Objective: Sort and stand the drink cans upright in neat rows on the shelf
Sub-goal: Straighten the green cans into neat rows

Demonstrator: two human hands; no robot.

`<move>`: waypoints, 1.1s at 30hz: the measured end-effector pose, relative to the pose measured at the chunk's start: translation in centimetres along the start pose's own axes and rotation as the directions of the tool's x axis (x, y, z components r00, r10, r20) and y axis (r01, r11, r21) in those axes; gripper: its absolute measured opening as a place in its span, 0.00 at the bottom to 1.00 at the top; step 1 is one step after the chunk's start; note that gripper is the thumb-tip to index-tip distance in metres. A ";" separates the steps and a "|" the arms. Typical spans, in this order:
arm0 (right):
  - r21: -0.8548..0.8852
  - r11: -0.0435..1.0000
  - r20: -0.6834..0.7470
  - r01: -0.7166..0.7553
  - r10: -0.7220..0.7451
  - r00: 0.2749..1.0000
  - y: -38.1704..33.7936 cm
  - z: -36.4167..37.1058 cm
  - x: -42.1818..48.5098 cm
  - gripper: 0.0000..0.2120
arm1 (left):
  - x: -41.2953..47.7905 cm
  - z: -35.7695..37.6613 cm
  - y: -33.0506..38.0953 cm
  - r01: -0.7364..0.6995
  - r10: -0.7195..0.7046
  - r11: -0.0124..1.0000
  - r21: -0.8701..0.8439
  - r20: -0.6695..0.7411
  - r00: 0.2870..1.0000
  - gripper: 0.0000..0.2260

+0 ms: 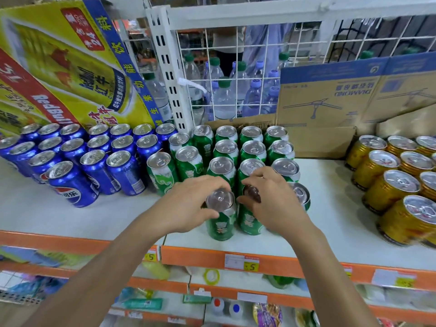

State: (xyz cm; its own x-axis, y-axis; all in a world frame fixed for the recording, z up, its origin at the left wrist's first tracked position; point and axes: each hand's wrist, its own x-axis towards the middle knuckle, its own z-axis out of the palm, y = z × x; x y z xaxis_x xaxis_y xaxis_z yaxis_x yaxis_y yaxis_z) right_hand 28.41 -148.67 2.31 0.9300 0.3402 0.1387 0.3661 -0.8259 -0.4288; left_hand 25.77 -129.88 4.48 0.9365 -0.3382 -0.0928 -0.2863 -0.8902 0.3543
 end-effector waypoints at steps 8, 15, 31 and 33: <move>-0.022 1.000 0.025 0.000 0.001 1.000 -0.1 -0.1 0.1 0.20 | 1.6 0.1 -0.2 0.010 -0.013 0.998 -0.054 -0.055 0.998 0.14; -0.001 1.000 -0.003 0.000 0.000 1.000 -0.1 0.2 0.0 0.19 | 1.7 0.4 -0.9 -0.019 0.015 0.997 -0.073 -0.049 0.999 0.13; -0.159 0.987 -0.022 -0.029 0.026 0.999 -4.6 0.2 9.0 0.11 | 5.3 -6.1 -8.3 0.030 -0.006 0.995 0.095 -0.247 0.969 0.15; -0.165 0.985 -0.021 -0.057 0.054 0.998 -4.9 0.4 11.5 0.04 | 7.0 -6.9 -9.4 0.055 -0.030 0.991 0.122 -0.202 0.979 0.19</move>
State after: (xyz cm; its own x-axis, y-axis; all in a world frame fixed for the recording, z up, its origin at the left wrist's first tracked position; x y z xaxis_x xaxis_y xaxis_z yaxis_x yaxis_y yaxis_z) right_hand 37.31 -140.55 5.65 0.9489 0.2855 0.1342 0.3128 -0.9067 -0.2830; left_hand 36.41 -121.81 6.96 0.9661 -0.2430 0.0869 -0.2569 -0.9381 0.2322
